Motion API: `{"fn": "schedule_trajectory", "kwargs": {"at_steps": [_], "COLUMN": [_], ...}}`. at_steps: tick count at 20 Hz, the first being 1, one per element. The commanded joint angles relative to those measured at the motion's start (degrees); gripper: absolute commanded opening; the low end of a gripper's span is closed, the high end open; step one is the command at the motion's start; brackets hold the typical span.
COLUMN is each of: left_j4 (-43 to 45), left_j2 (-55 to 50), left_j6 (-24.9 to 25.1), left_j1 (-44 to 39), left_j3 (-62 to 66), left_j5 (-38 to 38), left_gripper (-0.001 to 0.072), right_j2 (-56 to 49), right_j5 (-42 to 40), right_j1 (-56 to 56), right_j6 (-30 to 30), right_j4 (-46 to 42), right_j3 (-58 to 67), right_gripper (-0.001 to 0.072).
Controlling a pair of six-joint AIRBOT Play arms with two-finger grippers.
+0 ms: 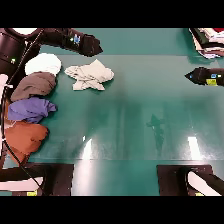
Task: Fold the shirts.
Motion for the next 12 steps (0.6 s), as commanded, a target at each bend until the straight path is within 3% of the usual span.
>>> {"fn": "schedule_trajectory", "kwargs": {"at_steps": [1, 12], "left_j4": [0.0, 0.0], "left_j2": [-0.07, -0.13], "left_j6": [-0.02, 0.0], "left_j1": [-0.02, -0.02], "left_j3": [-0.02, 0.02], "left_j5": [-0.07, 0.0], "left_gripper": [0.0026, 0.0026], "right_j2": [-0.11, -0.96], "right_j5": [-0.07, 0.02], "right_j1": [-0.02, -0.02], "right_j6": [0.02, 0.02], "right_j4": [0.07, 0.09], "right_j3": [-0.07, -0.02], "right_gripper": [0.0015, 0.0015]}}
